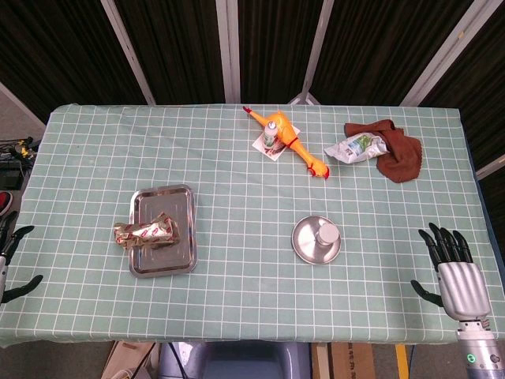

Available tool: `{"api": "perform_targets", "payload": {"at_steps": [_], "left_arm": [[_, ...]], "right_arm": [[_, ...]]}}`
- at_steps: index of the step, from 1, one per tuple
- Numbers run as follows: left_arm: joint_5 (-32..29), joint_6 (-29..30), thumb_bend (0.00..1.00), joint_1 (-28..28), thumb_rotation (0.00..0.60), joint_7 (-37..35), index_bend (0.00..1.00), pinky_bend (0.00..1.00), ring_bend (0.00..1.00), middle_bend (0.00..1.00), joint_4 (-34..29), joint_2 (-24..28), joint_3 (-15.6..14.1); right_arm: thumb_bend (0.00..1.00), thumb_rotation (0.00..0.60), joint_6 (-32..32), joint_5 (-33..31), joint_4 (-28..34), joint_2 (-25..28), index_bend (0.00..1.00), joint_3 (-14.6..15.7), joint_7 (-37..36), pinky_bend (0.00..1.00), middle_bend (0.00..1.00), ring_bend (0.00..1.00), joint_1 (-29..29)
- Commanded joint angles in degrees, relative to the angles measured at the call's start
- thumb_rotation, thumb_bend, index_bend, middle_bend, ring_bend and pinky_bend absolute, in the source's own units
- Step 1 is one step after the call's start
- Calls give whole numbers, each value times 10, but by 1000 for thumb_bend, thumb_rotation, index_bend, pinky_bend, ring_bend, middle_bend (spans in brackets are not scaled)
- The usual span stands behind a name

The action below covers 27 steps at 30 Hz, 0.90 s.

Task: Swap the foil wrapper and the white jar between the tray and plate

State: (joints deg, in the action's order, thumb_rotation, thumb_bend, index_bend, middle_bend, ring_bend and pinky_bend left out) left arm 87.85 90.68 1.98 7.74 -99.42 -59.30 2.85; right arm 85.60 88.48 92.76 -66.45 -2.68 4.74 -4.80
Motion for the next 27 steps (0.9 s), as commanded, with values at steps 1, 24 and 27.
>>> {"api": "perform_targets", "payload": {"at_steps": [1, 24, 27], "left_arm": [[-1, 1, 49, -1, 600, -1, 196, 19, 0, 0, -1, 1, 0], [6, -12, 44, 4, 600, 6, 184, 19, 0, 0, 1, -4, -6], [1, -18, 35, 6, 600, 18, 181, 19, 0, 0, -1, -5, -6]], "right_arm": [[211, 600, -1, -1, 0, 0, 107, 0, -1, 0, 40, 0, 0], [211, 600, -2, -2, 10, 9, 107, 1, -4, 0, 40, 0, 2], [212, 600, -2, -2, 10, 10, 107, 1, -6, 0, 40, 0, 3]]}}
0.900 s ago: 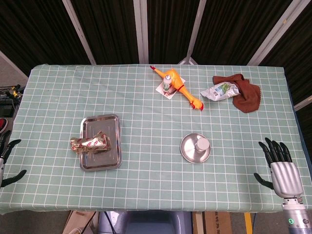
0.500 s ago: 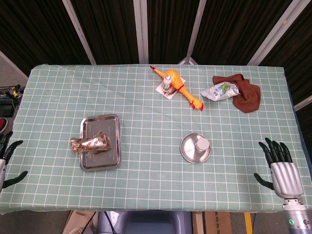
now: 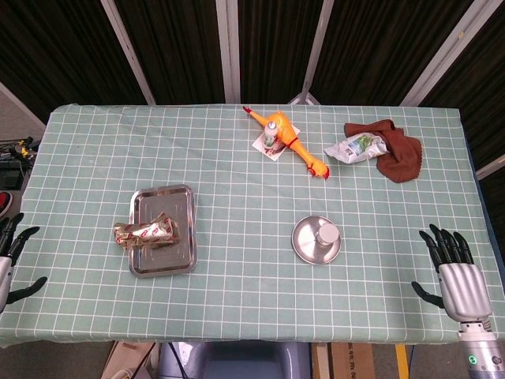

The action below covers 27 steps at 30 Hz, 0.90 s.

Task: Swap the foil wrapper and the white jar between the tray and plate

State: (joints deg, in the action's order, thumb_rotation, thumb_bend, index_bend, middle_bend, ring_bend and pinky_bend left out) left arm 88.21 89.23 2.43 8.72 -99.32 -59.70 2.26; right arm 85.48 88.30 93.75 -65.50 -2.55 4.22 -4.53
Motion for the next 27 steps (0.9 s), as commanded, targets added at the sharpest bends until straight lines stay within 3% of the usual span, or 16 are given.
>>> {"api": "perform_targets", "payload": {"at_steps": [1, 6, 12, 20, 27], "left_arm": [[-3, -3, 34, 2, 600, 11, 181, 19, 0, 0, -3, -2, 1], [-6, -20, 32, 11, 600, 26, 181, 19, 0, 0, -16, 1, 1], [-37, -131, 30, 82, 600, 47, 180, 18, 0, 0, -78, 56, 24], [-198, -275, 2, 187, 600, 172, 172, 19, 0, 0, -136, 87, 64], [-281, -333, 2, 255, 600, 283, 172, 19, 0, 0, -112, 35, 52]], "right_arm": [[212, 600, -1, -2, -1, 1, 107, 0, -1, 0, 40, 0, 0], [211, 600, -7, -8, -4, -1, 107, -1, 1, 0, 40, 0, -1], [211, 600, -15, -13, -6, -7, 107, 0, 10, 0, 40, 0, -3], [211, 600, -20, -18, -7, -14, 107, 0, 26, 0, 40, 0, -4], [211, 600, -20, -21, -8, -17, 107, -1, 33, 0, 40, 0, -4]]}}
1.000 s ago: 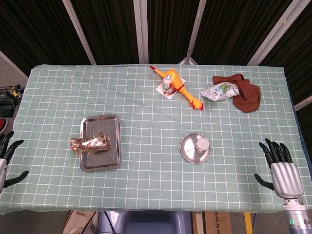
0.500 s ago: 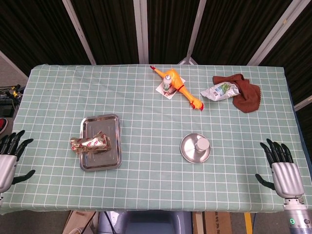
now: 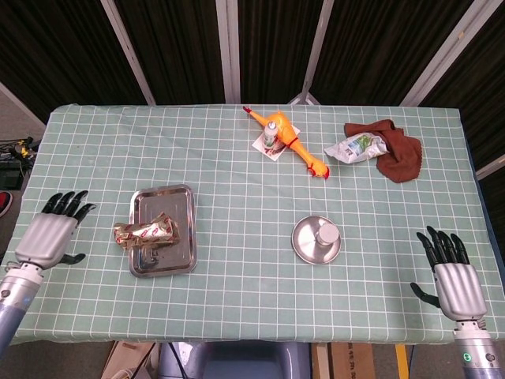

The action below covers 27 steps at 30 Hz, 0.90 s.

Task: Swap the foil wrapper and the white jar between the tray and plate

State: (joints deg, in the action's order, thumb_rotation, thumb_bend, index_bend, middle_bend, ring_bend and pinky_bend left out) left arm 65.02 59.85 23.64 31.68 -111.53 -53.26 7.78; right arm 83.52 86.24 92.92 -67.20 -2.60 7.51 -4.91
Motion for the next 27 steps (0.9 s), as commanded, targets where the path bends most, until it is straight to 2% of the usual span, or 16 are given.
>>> {"api": "perform_targets", "payload": {"at_steps": [1, 9, 16, 24, 27], "left_arm": [[-58, -44, 2, 51, 600, 64, 172, 19, 0, 0, 17, -40, -6], [-94, -51, 2, 91, 600, 101, 172, 19, 0, 0, 96, -138, -23], [-57, -31, 2, 96, 600, 68, 172, 19, 0, 0, 173, -221, -30], [-40, -42, 2, 111, 600, 47, 172, 21, 0, 0, 238, -279, -37], [-35, -40, 31, 116, 600, 43, 172, 78, 0, 0, 255, -295, -36]], "right_arm": [[211, 600, 0, -2, 0, 0, 107, -1, 1, 0, 40, 0, 0], [211, 600, 0, -8, -3, -2, 107, -4, 3, 0, 40, 0, 1], [211, 600, 1, -13, -6, -2, 107, -7, 2, 0, 40, 0, 1], [211, 600, 0, -19, -9, -4, 107, -9, 2, 0, 40, 0, 1], [211, 600, 0, -20, -10, -5, 107, -10, 3, 0, 40, 0, 1]]}}
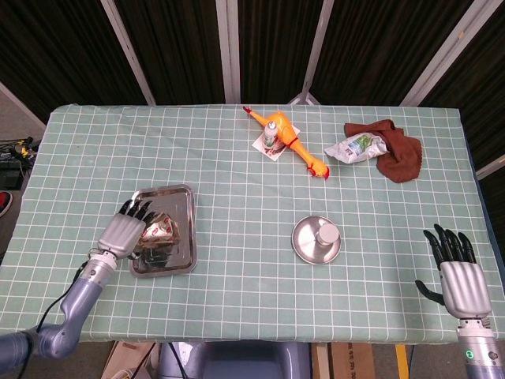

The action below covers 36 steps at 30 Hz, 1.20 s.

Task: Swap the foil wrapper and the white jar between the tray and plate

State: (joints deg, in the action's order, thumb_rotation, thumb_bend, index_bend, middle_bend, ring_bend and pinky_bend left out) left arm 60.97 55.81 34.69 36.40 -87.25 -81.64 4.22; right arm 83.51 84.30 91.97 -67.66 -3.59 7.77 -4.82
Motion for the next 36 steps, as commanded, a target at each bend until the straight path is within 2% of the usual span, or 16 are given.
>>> {"api": "perform_targets", "payload": {"at_steps": [1, 4, 8, 11, 18, 28, 32, 36], "left_arm": [[7, 0, 61, 7, 600, -5, 174, 125, 0, 3, 17, -16, 0], [17, 5, 175, 9, 600, -10, 198, 247, 24, 72, 28, -25, -1], [30, 9, 379, 10, 600, -21, 262, 385, 141, 210, 43, -33, -4], [44, 18, 466, 9, 600, -30, 296, 444, 207, 287, 58, -41, -6], [47, 21, 492, 11, 600, -27, 316, 458, 227, 318, 71, -52, -6], [84, 38, 648, 14, 600, -40, 431, 547, 348, 474, 82, -60, -8], [117, 67, 641, 12, 600, -57, 421, 547, 352, 468, 84, -54, -4], [146, 80, 627, 12, 600, -109, 420, 547, 352, 449, 68, -42, 2]], "right_arm": [[211, 600, 0, -1, -1, -1, 107, -1, 0, 0, 40, 0, 0], [211, 600, 0, -2, -1, -1, 107, -1, -3, 0, 40, 0, 0], [211, 600, 0, -3, -2, 0, 107, -2, -7, 0, 40, 0, 0], [211, 600, -1, -5, -3, 0, 107, -3, -11, 0, 40, 0, 0], [211, 600, -3, -8, -4, -1, 107, -4, -16, 0, 40, 0, 0], [211, 600, 0, -10, -3, -2, 107, -5, -19, 0, 40, 0, 1], [211, 600, 2, -11, -4, -3, 107, -6, -20, 0, 40, 0, 2], [211, 600, 3, -11, -4, -4, 107, -7, -20, 0, 40, 0, 2]]}}
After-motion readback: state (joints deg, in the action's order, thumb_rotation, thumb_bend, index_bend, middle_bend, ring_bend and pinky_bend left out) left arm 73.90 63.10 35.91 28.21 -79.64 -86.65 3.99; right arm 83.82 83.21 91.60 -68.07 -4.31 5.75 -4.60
